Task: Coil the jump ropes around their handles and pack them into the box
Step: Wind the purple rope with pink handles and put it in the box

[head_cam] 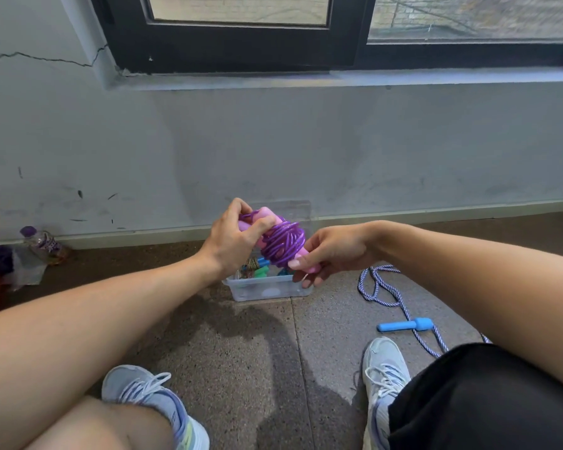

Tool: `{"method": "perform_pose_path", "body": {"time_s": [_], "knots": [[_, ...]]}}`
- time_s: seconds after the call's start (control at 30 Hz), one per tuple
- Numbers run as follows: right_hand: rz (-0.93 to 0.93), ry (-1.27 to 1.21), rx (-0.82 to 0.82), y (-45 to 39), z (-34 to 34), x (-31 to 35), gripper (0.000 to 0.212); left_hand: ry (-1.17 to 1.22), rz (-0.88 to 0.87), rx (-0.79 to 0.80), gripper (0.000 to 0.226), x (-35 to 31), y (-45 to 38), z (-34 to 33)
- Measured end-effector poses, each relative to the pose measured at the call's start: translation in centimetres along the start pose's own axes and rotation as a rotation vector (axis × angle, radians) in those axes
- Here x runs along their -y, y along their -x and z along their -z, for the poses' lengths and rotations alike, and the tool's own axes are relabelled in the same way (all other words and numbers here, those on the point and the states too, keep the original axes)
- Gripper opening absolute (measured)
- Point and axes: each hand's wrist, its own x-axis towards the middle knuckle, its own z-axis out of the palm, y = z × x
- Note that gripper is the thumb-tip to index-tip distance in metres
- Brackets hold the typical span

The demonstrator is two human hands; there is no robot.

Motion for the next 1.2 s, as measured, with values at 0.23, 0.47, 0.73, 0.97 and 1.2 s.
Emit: {"method": "perform_pose_path", "body": {"time_s": [0.23, 0.47, 0.73, 0.97, 1.2], "knots": [[0.029, 0.116, -0.101, -0.6, -0.6, -0.1, 0.013, -0.148, -0.028, 0.029, 0.048, -0.1, 0.0, 0.0], [0.072, 0.246, -0.250, -1.4, -0.2, -0.2, 0.017, -0.141, 0.022, 0.010, 0.054, 1.0, -0.8, 0.1], [0.101, 0.377, -0.220, -2.0, -0.6, -0.5, 0.032, -0.103, 0.123, 0.042, 0.057, 2.2, -1.1, 0.1], [0.095, 0.413, -0.231, -1.9, -0.1, -0.9, 0.027, -0.142, 0.367, 0.114, 0.088, 3.9, -1.7, 0.9], [0.149, 0.287, -0.093, 0.4, -0.2, -1.0, 0.034, -0.235, 0.264, 0.188, 0.071, 2.1, -1.8, 0.3]]}}
